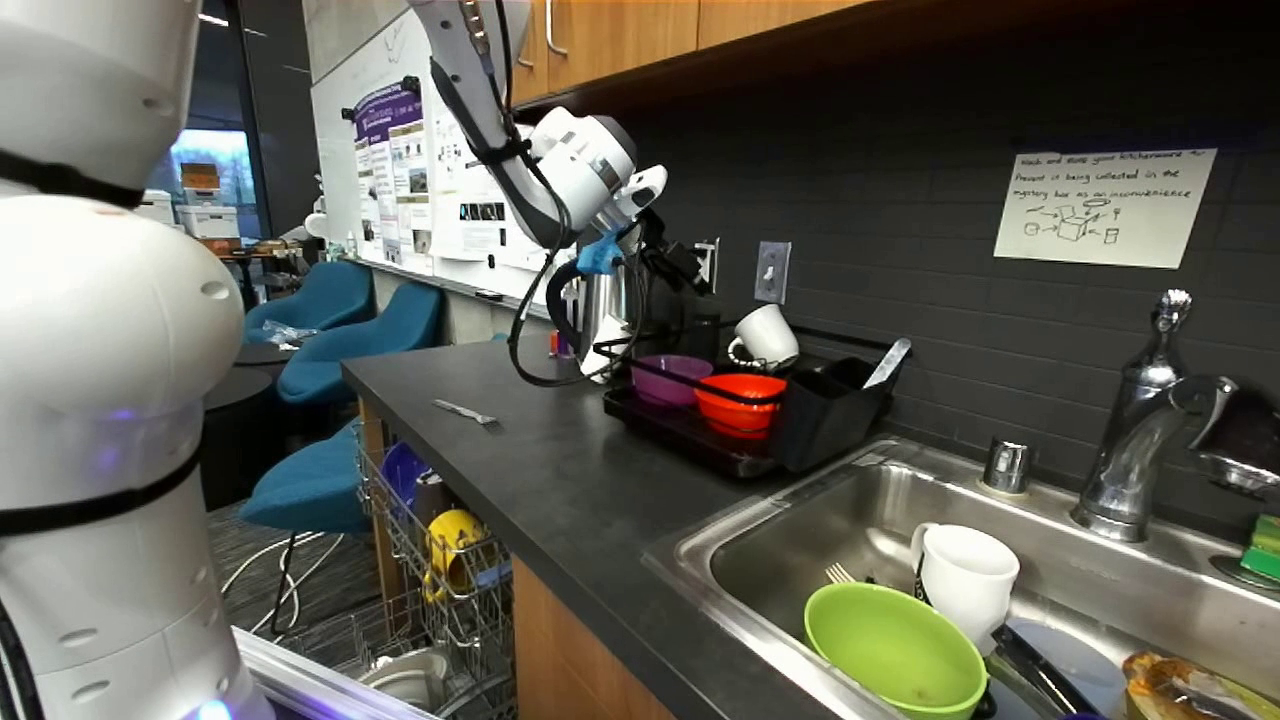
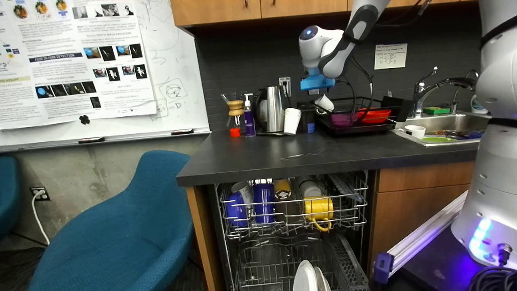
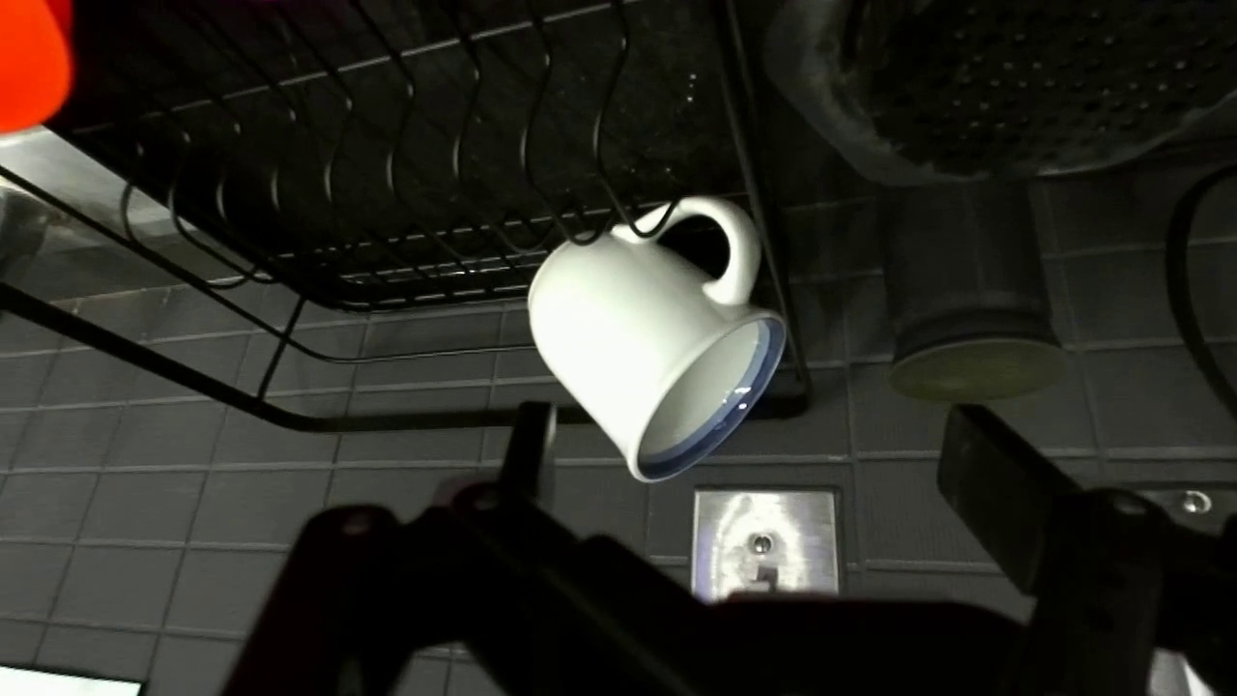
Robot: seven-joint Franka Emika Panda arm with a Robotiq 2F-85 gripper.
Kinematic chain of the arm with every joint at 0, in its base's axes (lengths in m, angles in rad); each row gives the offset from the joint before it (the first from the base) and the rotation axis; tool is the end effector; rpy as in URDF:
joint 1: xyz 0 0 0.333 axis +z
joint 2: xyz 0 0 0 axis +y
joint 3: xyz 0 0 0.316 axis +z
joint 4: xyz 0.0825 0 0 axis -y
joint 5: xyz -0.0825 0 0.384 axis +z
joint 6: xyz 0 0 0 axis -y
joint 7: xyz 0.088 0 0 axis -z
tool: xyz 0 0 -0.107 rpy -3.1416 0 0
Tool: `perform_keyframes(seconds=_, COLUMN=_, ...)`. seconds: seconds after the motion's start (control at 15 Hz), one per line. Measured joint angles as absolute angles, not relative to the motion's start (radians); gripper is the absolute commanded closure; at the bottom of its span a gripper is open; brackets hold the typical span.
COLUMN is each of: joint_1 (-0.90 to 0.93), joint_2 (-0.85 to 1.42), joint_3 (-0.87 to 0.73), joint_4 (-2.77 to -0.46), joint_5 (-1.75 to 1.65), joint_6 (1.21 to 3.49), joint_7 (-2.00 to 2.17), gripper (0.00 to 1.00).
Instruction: Flip the switch
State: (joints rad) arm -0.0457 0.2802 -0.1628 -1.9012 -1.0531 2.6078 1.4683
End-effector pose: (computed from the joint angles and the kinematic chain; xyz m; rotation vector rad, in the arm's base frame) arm 0.6377 -0.1091 0.3928 2.3576 -1.0437 1.0009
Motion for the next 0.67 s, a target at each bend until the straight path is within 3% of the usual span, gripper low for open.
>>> perform_keyframes(seconds=0.67, joint_1=-0.054, joint_2=0.323, joint_3=-0.179, joint_4=-1.832, joint_5=-1.055, joint_6=2.662, joint_7=1.623, gripper=0.00)
